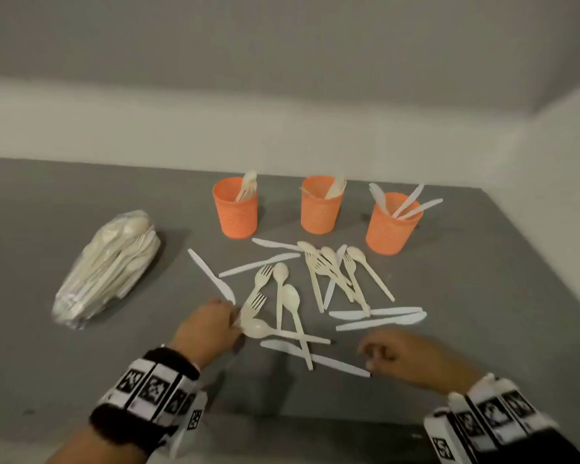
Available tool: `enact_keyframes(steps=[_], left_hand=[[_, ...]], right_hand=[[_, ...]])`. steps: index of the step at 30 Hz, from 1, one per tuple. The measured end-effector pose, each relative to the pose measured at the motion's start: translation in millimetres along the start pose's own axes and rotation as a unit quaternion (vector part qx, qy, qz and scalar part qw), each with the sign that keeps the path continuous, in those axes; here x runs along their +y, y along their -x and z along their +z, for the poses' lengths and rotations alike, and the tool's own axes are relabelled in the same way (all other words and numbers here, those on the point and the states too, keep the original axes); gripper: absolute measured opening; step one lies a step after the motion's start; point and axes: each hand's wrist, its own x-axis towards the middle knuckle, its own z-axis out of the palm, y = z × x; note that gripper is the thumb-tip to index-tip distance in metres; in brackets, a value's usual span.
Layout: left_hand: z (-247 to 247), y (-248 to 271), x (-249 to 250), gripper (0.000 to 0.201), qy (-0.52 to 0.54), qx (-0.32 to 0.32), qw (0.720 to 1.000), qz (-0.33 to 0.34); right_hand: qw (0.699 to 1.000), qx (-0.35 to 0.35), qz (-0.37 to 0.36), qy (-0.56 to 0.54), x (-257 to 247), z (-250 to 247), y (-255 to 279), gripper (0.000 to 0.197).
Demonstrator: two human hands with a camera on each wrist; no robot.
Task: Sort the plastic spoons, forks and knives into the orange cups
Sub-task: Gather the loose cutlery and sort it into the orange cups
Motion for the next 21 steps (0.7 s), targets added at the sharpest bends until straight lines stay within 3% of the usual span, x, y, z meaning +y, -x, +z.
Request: enact_keyframes(steps=[2, 5, 7, 12, 16, 21], left_hand=[[-2.7, -13.0, 4.4, 0.022, -0.025, 0.010, 0.999, -0.037], [-1.1, -21.7, 12.1, 0.016, -0.055, -0.011, 0.997, -0.054], [2.0, -25.6, 16.0, 0.023, -0.072, -0.017, 0.996, -0.050], [-7.5, -32.2, 25.3, 0.026, -0.033, -0.040, 0.997, -0.054], [-16.3, -36.2, 25.2, 0.018, 0.017, -0.021, 0.997, -0.076], [-16.2, -45.3, 27.2, 0.026, 0.078, 0.022, 0.992, -0.095]], right_hand=[[0.999, 0.042, -0.017, -0.006, -9.4, -1.0, -18.0, 0.038], [0.998, 0.027, -0.049, 0.013, -33.9, 7.9, -42.2, 0.063], [0.997, 0.026, -0.041, 0.064, -47.6, 18.3, -55.9, 0.067], [0.987, 0.069, 0.017, 0.146, -69.8, 25.6, -84.0, 0.053], [0.984, 0.073, 0.036, 0.159, -66.0, 20.8, -92.1, 0.025], [0.991, 0.092, 0.052, 0.088, -49.5, 11.8, -85.0, 0.022]])
